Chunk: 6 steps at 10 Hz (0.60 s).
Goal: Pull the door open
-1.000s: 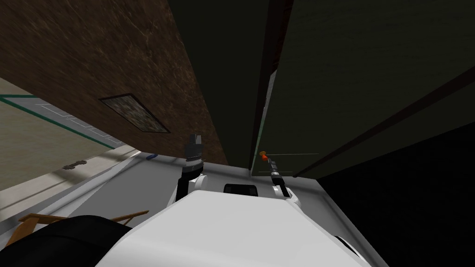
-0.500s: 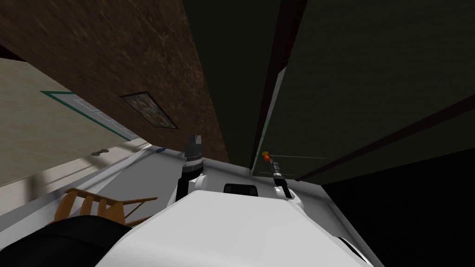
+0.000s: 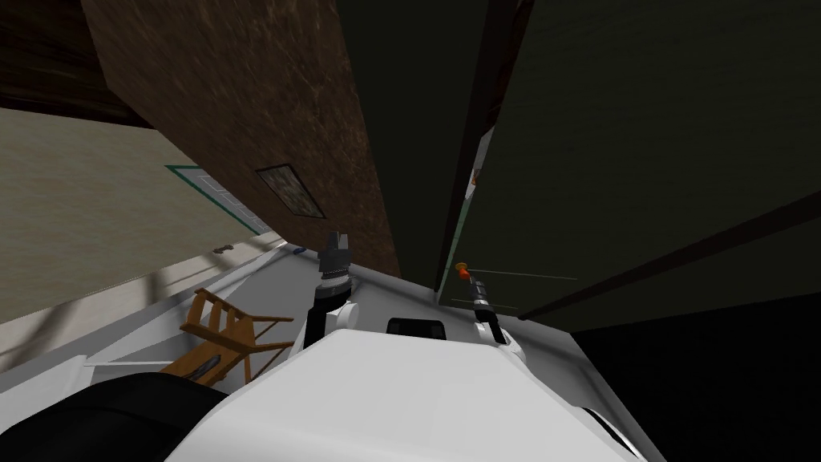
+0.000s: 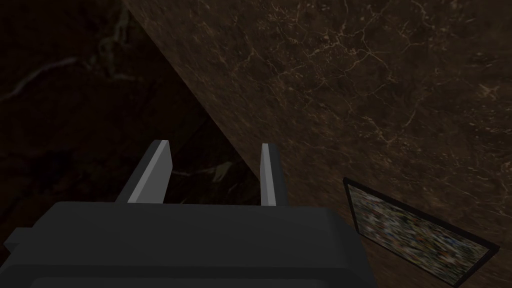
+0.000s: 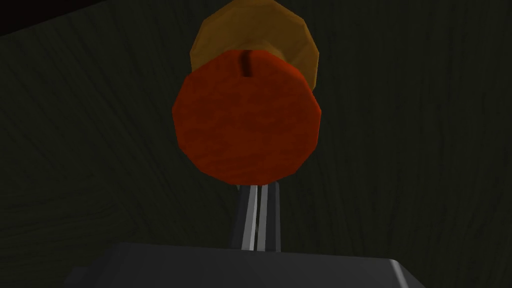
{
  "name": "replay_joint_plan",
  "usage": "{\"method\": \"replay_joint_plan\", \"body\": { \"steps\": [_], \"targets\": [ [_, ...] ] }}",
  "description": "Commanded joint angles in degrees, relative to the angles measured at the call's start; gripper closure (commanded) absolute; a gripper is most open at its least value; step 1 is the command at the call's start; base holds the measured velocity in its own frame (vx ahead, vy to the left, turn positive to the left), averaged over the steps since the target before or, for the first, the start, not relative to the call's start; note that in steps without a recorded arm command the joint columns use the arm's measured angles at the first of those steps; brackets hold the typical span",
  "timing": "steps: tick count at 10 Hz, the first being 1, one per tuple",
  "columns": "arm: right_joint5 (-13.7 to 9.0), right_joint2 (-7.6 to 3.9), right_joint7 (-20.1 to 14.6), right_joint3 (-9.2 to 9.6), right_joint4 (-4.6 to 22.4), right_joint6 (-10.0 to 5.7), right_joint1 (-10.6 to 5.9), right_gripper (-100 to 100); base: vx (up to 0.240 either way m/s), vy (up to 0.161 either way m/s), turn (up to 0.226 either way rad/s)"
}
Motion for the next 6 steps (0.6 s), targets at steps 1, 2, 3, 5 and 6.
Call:
{"method": "replay_joint_plan", "body": {
  "steps": [1,2,3,5,6],
  "targets": [
    [-0.9,0.06,-2.2,0.37,-0.2,0.03,0.07,-100,-0.054,-0.043,0.035],
    [-1.4,0.09,-3.4,0.56,-0.3,0.05,0.10,-100,-0.021,-0.032,-0.020],
    [-2.0,0.13,-5.0,0.82,-0.4,0.08,0.15,-100,-0.039,0.000,0.023],
    [-3.5,0.23,-8.4,1.41,-0.7,0.13,0.26,-100,-0.057,-0.012,0.039],
    [-3.5,0.23,-8.8,1.41,-0.7,0.13,0.26,-100,-0.050,-0.022,0.046]
  ]
}}
